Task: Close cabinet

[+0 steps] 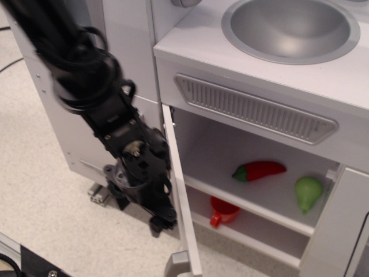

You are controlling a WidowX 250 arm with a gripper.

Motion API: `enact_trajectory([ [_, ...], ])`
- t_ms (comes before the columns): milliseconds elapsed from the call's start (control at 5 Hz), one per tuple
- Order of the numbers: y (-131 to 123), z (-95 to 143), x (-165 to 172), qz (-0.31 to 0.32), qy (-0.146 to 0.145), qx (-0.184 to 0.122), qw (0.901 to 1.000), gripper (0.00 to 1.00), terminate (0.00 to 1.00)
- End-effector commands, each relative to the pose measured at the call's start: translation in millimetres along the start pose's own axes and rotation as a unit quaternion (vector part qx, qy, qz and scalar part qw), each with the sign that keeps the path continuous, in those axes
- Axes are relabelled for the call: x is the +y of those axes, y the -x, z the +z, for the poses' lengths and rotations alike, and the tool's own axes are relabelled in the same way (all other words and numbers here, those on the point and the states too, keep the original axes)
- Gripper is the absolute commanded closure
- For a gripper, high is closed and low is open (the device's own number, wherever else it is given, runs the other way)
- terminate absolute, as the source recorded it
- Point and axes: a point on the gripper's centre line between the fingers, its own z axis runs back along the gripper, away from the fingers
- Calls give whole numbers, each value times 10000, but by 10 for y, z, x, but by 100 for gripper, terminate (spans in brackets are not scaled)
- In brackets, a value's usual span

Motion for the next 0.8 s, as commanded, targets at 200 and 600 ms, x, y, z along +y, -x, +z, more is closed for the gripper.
enact_trajectory([
  [200, -807, -56, -351, 900, 359, -317, 9948, 0, 0],
  [600, -1242, -123, -466, 1504, 401, -407, 9870, 0, 0],
])
